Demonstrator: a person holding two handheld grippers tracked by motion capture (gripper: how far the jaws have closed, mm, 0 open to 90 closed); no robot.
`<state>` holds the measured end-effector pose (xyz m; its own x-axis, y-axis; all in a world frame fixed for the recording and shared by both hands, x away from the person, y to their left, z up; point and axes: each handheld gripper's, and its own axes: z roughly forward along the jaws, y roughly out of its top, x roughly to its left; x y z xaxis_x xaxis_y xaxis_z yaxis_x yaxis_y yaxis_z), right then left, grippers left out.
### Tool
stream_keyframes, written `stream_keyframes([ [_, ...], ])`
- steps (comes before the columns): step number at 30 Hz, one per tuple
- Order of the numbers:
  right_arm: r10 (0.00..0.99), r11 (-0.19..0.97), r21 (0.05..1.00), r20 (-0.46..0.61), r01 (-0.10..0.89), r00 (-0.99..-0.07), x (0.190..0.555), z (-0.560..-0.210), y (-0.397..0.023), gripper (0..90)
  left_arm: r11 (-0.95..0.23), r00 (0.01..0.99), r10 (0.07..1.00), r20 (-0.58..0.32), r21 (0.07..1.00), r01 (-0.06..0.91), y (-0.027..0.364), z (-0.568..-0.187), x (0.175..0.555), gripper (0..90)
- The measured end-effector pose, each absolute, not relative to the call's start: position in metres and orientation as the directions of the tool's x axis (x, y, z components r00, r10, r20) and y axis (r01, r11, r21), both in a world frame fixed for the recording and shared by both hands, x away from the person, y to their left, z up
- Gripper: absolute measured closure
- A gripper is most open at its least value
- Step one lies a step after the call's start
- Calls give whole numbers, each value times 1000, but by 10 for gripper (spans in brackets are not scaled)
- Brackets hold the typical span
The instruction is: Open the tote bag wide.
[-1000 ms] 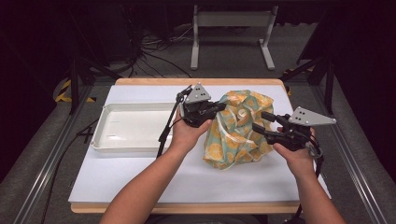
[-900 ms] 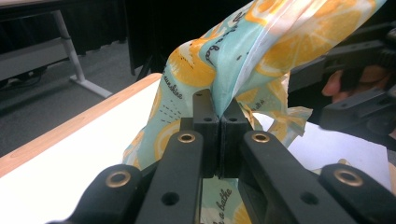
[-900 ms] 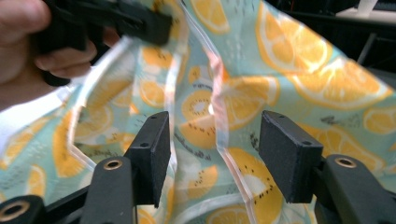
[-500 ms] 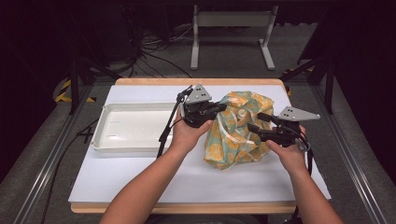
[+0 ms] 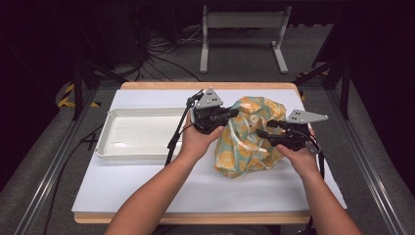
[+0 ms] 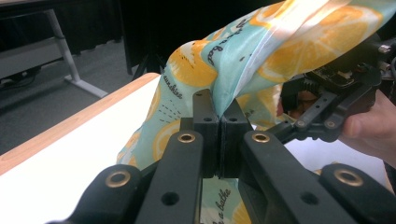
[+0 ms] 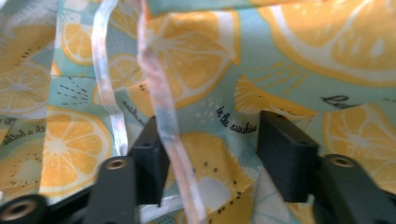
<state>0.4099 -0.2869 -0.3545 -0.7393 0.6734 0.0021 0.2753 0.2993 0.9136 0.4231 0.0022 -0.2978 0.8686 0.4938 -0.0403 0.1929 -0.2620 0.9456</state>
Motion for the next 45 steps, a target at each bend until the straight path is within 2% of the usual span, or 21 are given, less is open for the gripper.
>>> stream_keyframes([
  [3, 663, 308, 913, -4, 267, -748, 409, -353, -287, 590, -262, 870, 491, -40, 946, 191, 1, -297, 423, 883],
  [7, 661, 321, 914, -30, 247, -750, 406, -351, -289, 744, -261, 869, 493, -41, 946, 193, 1, -298, 423, 882],
  [10, 652, 337, 911, -44, 237, -757, 405, -350, -288, 826, -258, 869, 492, -47, 946, 197, 1, -298, 423, 881],
  [14, 646, 344, 909, -48, 234, -762, 404, -350, -288, 891, -266, 871, 490, -37, 945, 190, 1, -297, 423, 881],
  [32, 649, 358, 911, -85, 205, -756, 387, -323, -305, 900, -250, 842, 539, -33, 948, 198, 16, -293, 433, 884],
  [45, 663, 375, 900, -92, 223, -743, 387, -312, -320, 900, -251, 813, 581, -46, 940, 233, 28, -294, 449, 885],
])
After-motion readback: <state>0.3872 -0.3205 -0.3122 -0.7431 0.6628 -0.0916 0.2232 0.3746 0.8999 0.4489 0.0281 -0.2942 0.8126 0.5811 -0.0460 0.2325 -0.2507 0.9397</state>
